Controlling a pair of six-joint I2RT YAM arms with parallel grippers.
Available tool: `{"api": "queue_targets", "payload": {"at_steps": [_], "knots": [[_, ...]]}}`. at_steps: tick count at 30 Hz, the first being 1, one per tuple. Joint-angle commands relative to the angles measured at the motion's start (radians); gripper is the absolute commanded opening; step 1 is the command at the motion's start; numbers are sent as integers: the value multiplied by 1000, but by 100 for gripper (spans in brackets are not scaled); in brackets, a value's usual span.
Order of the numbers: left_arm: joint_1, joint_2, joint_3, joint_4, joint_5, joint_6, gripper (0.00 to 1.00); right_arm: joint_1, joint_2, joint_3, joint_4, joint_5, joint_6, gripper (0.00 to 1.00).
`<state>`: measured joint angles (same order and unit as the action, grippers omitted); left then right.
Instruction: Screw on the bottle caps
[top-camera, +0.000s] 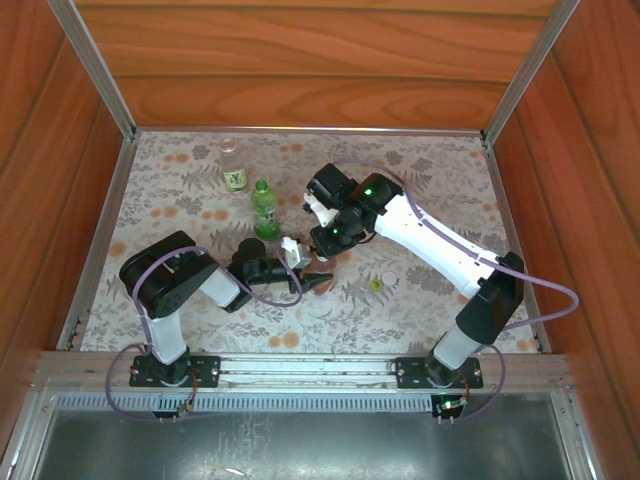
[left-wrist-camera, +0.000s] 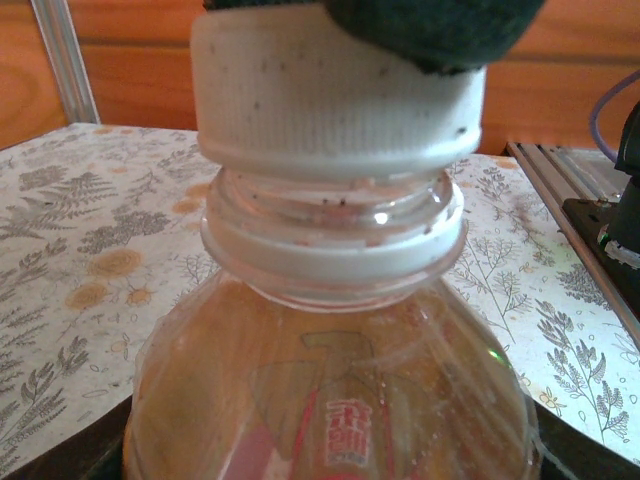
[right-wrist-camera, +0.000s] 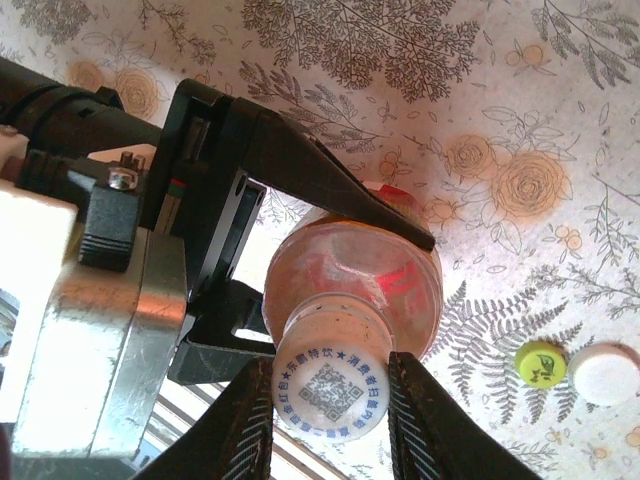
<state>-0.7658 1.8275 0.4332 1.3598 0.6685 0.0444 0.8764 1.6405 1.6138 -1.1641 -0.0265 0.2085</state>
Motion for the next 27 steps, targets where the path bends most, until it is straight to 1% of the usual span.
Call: {"api": "queue_targets", "payload": {"at_steps": [1,5,9,14,27], "knots": [[1,18,4,-80,43,-25,62,12,2,5,-16,20,-103,28],[2,19,3,-83,45,-25,62,42,14,35,-34,55,-182,27],[0,19,4,-82,48,-27,62,48,2,49,-48,72,-227,27],[1,21,6,-85,55,-29,62,49,-28,50,-52,59,-285,27],[1,27,12,-87,78,-36,62,59,-37,50,-85,81,-434,27]]}}
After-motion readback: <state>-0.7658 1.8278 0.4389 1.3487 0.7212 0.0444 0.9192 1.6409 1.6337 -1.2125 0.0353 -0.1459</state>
